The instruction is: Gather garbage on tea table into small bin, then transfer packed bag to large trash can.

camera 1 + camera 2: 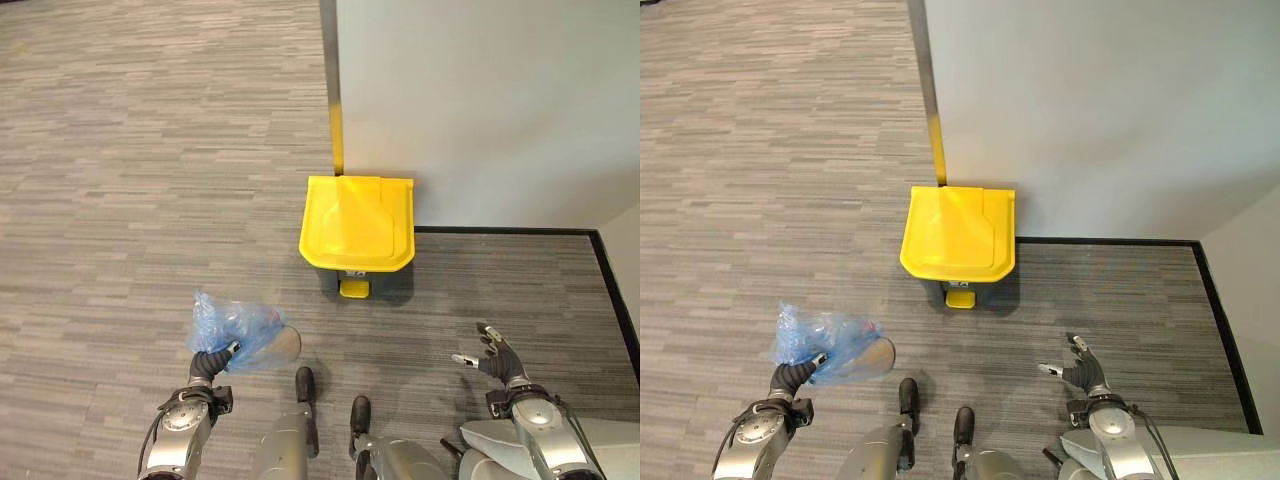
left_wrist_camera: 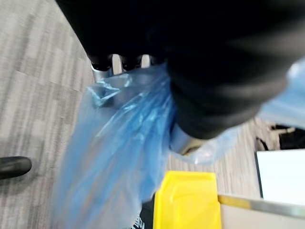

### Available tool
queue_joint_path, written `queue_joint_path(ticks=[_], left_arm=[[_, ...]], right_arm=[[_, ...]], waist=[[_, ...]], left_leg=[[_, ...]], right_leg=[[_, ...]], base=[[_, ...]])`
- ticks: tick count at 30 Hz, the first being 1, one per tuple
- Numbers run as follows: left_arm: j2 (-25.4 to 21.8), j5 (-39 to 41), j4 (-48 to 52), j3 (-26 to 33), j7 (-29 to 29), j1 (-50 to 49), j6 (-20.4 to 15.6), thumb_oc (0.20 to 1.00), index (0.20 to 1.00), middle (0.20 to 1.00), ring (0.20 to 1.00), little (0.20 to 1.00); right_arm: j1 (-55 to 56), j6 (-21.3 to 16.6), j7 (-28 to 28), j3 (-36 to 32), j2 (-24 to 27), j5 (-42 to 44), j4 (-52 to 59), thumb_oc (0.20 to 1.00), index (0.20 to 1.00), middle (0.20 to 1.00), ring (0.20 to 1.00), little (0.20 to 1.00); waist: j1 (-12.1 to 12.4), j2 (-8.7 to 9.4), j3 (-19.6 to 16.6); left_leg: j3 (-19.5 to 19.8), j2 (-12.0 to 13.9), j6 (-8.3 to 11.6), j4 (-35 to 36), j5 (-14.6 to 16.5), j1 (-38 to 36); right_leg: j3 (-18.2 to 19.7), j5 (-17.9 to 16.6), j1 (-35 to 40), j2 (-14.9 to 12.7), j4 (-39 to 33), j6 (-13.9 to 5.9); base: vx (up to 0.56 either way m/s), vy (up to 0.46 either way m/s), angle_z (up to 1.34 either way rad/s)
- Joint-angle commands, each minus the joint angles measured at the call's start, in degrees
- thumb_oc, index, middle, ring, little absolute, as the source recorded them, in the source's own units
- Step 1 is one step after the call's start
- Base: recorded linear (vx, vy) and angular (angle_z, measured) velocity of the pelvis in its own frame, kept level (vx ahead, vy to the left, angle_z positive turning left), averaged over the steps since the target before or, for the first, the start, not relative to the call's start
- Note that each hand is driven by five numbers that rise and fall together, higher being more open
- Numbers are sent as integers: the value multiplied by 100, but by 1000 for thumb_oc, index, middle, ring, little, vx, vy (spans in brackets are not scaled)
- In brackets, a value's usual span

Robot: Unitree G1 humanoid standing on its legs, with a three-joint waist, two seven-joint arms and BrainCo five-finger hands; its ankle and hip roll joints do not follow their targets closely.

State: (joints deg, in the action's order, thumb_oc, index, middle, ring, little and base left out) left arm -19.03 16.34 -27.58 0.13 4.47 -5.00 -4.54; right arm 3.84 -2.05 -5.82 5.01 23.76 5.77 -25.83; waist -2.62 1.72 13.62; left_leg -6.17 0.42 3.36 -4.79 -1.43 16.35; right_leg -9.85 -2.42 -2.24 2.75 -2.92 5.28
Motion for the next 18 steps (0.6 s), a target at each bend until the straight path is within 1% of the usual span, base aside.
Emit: queue_joint_path(ticks=[1, 2, 3, 6, 9, 11, 13, 15, 17, 18], left_arm=[[-227, -128, 229, 97, -26, -226, -165, 200, 200, 200, 200, 200], [-239, -132, 237, 114, -31, -266, -157, 200, 200, 200, 200, 200], [-270, -157, 245, 143, -39, -285, -161, 200, 200, 200, 200, 200], [-332, -104, 261, 230, -7, -295, -164, 200, 200, 200, 200, 200], [-386, -44, 276, 286, 49, -260, -180, 200, 200, 200, 200, 200], [-401, -40, 265, 305, 69, -220, -184, 200, 200, 200, 200, 200], [-410, -17, 287, 313, 76, -220, -176, 200, 200, 200, 200, 200], [-452, -3, 285, 328, 100, -195, -164, 200, 200, 200, 200, 200], [-434, 23, 270, 304, 105, -180, -159, 200, 200, 200, 200, 200], [-449, 51, 284, 314, 128, -173, -167, 200, 200, 200, 200, 200]], right_arm=[[86, -118, -19, -184, 13, 20, 90, 1000, 1000, 1000, 1000, 1000], [92, -102, -5, -200, -11, 14, 100, 1000, 1000, 1000, 1000, 1000], [82, -90, 17, -210, -76, 54, 71, 1000, 1000, 1000, 1000, 1000], [5, -80, 30, -189, -170, 116, 8, 1000, 1000, 1000, 1000, 1000], [-86, -63, 43, -144, -211, 133, -13, 1000, 1000, 1000, 1000, 1000], [-132, -49, 33, -136, -227, 135, -80, 1000, 1000, 1000, 1000, 1000], [-124, -54, 57, -145, -253, 159, -87, 1000, 1000, 1000, 1000, 1000], [-176, -56, 62, -112, -276, 160, -103, 1000, 1000, 1000, 1000, 1000], [-190, -50, 68, -70, -281, 156, -87, 1000, 1000, 1000, 1000, 1000], [-204, -51, 70, -40, -250, 160, -69, 1000, 1000, 1000, 1000, 1000]], waist=[[185, -44, -104], [188, -23, -123], [210, 3, -111], [279, 67, -121], [338, 100, -69], [362, 123, -63], [372, 130, -71], [370, 86, -50], [358, 73, -23], [345, 68, 15]], left_leg=[[-114, 11, 5, 94, 130, -611], [-108, -4, -25, 75, 153, -635], [-143, -21, -80, 15, 242, -699], [-214, -71, -214, -110, 392, -736], [-236, -134, -338, -240, 535, -769], [-234, -195, -398, -274, 606, -793], [-218, -234, -451, -262, 647, -823], [-220, -251, -534, -180, 688, -925], [-247, -287, -545, -71, 716, -1096], [-259, -312, -530, 55, 740, -1250]], right_leg=[[310, 352, -290, -700, 432, -1099], [387, 357, -282, -720, 467, -1098], [507, 406, -228, -756, 514, -1124], [688, 443, -290, -809, 730, -1168], [842, 491, -423, -828, 1070, -1208], [884, 486, -444, -859, 1115, -1243], [879, 472, -498, -893, 1271, -1288], [814, 427, -739, -896, 1815, -1350], [702, 349, -960, -849, 1984, -1334], [417, 227, -1167, -867, 1805, -1280]], base=[[220, 189, -60], [219, 204, -57], [187, 180, -49], [134, 159, -34], [94, 127, -25], [95, 106, -12], [97, 85, -14], [121, 115, -1], [161, 68, -24], [201, -11, -39]])
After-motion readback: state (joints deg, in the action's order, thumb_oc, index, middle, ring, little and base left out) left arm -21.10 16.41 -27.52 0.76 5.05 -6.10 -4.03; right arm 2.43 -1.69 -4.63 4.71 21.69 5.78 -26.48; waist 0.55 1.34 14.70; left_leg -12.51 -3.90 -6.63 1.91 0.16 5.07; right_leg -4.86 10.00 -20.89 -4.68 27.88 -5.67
